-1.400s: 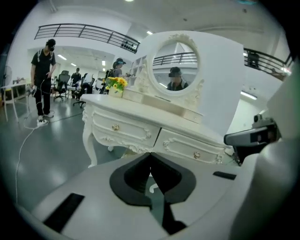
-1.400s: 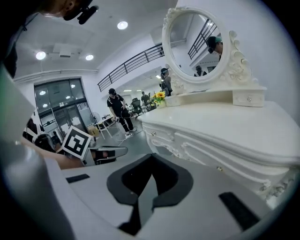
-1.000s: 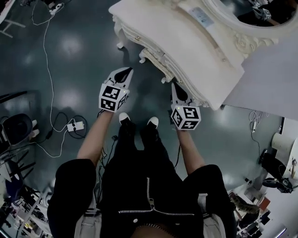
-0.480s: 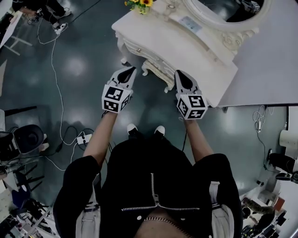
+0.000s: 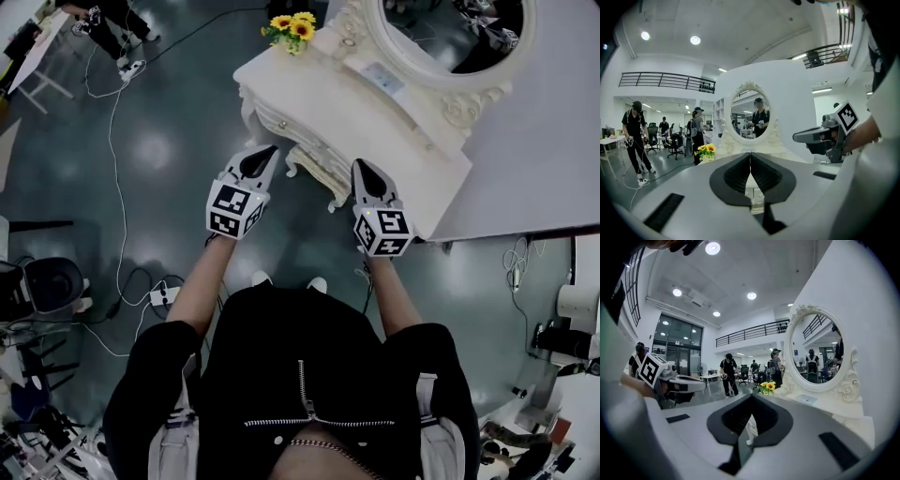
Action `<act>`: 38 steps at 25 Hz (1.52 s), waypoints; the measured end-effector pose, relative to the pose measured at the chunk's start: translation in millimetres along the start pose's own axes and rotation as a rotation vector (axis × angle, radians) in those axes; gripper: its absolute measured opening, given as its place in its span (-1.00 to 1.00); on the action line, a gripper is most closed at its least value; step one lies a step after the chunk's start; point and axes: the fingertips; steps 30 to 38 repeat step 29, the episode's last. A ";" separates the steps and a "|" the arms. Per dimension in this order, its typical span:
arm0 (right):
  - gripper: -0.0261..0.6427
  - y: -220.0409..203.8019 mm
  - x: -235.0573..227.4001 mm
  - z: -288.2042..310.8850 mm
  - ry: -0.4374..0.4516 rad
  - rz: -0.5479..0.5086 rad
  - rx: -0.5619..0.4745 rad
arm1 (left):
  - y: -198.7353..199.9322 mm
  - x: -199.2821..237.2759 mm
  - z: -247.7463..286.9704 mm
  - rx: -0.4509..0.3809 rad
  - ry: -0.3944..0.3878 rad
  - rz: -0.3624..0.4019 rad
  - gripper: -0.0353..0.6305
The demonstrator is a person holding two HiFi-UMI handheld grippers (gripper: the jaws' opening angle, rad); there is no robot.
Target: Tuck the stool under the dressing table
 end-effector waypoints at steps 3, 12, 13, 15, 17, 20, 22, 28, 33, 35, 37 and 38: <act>-0.91 -2.7 5.4 0.7 0.003 -0.008 0.013 | 1.0 -0.3 -2.9 -0.003 -0.002 -0.001 -0.83; -0.91 1.9 11.3 -6.6 -0.008 -0.038 -0.003 | 2.7 0.6 -6.8 -0.012 0.005 -0.021 -0.83; -0.91 1.5 12.2 -7.1 -0.008 -0.039 -0.002 | 2.1 1.1 -7.8 -0.012 0.007 -0.025 -0.83; -0.91 -1.7 12.6 -7.7 -0.008 -0.039 0.003 | -0.7 1.3 -8.7 -0.010 0.011 -0.029 -0.83; -0.91 -6.0 12.3 -8.6 -0.008 -0.036 0.008 | -4.1 0.7 -9.4 -0.006 0.013 -0.031 -0.83; -0.91 -10.3 14.2 -10.9 -0.008 -0.034 0.014 | -7.6 -0.1 -11.8 -0.001 0.013 -0.034 -0.83; -0.91 -11.0 15.5 -11.8 -0.007 -0.036 0.015 | -8.5 -0.6 -12.5 0.000 0.012 -0.032 -0.83; -0.91 -11.4 15.1 -12.0 -0.007 -0.037 0.018 | -8.5 -2.5 -11.7 0.001 0.005 -0.032 -0.83; -0.91 -11.2 15.1 -11.6 -0.008 -0.037 0.018 | -8.2 -2.3 -11.6 0.000 0.004 -0.031 -0.83; -0.91 -11.2 15.1 -11.6 -0.008 -0.037 0.018 | -8.2 -2.3 -11.6 0.000 0.004 -0.031 -0.83; -0.91 -11.2 15.1 -11.6 -0.008 -0.037 0.018 | -8.2 -2.3 -11.6 0.000 0.004 -0.031 -0.83; -0.91 -11.2 15.1 -11.6 -0.008 -0.037 0.018 | -8.2 -2.3 -11.6 0.000 0.004 -0.031 -0.83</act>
Point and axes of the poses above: the fingertips, and each gripper's own axes: z forward along the fingers, x to its left, y out of its top, and after that the axes turned 7 degrees about x, right-handed
